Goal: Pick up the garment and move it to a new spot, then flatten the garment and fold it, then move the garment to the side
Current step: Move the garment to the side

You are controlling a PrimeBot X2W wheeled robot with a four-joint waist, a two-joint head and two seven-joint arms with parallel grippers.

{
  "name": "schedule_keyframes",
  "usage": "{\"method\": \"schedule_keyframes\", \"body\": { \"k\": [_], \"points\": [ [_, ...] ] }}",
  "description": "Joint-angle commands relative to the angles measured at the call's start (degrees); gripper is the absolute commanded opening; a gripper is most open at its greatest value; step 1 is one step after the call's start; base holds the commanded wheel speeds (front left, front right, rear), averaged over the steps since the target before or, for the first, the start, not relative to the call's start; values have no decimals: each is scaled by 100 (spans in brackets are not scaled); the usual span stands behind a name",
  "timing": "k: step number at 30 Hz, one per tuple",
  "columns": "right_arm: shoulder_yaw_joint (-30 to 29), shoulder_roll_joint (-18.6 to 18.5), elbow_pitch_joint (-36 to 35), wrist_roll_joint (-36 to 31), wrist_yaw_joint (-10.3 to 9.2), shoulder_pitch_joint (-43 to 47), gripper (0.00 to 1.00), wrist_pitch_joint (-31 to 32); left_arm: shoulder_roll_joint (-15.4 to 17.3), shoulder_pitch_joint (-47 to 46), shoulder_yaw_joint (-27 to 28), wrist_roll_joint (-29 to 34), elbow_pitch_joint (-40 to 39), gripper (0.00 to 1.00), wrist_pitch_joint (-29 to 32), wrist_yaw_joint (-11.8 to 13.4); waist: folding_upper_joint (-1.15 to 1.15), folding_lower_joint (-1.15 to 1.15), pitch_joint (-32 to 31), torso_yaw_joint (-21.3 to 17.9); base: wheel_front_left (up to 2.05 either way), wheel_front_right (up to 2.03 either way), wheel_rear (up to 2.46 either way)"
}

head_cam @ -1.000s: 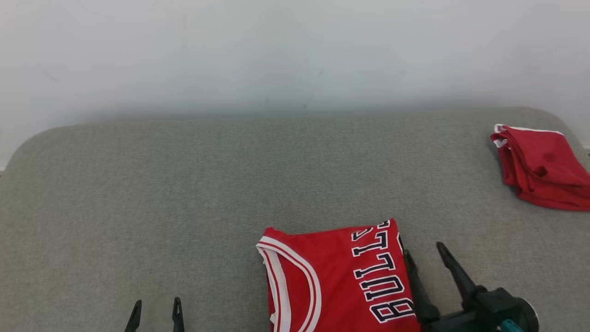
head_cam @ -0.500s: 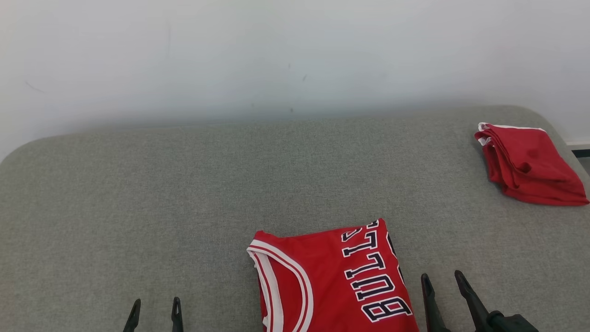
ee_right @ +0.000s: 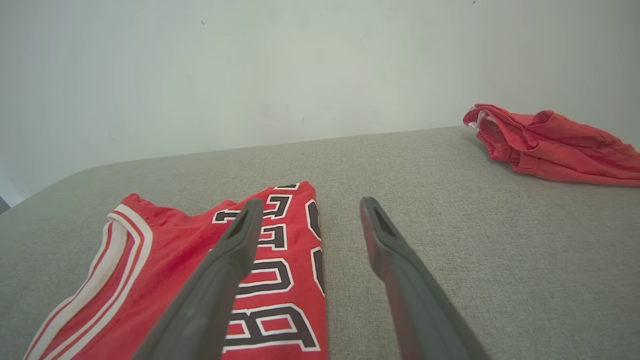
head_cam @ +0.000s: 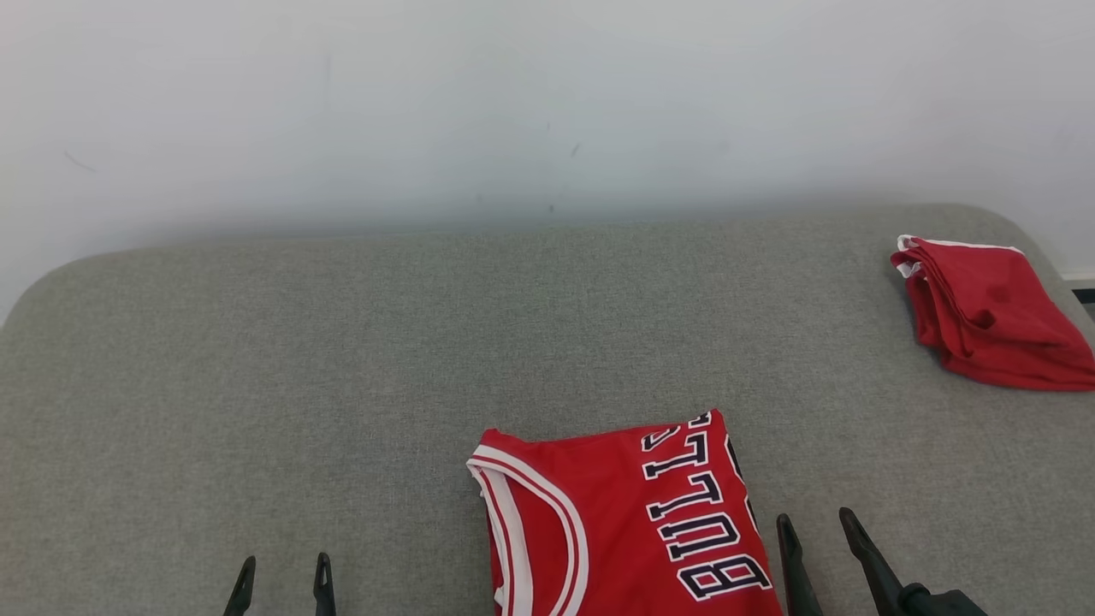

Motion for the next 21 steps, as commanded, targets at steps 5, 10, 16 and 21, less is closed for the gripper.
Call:
{"method": "schedule_keyframes", "body": {
  "k": [5, 10, 16, 21],
  "points": [
    [-19, 27, 28, -27, -12, -9, 100, -4, -7, 119, 25, 49, -54, 100, -16, -6, 0, 0, 4, 20, 0, 0, 0],
    [17, 35, 93, -57, -12, -38, 100, -4, -7, 123, 2, 42, -58, 100, -16, -8, 0, 0, 6, 42, 0, 0, 0],
    [29, 39, 159, -60, -12, -42, 100, -4, -7, 123, -8, 55, -76, 100, -16, -17, 0, 0, 5, 67, 0, 0, 0],
    [27, 41, 187, -18, -12, -36, 100, -4, -7, 134, -11, 51, -71, 100, -16, -37, 0, 0, 7, 74, 0, 0, 0]
  ]
}}
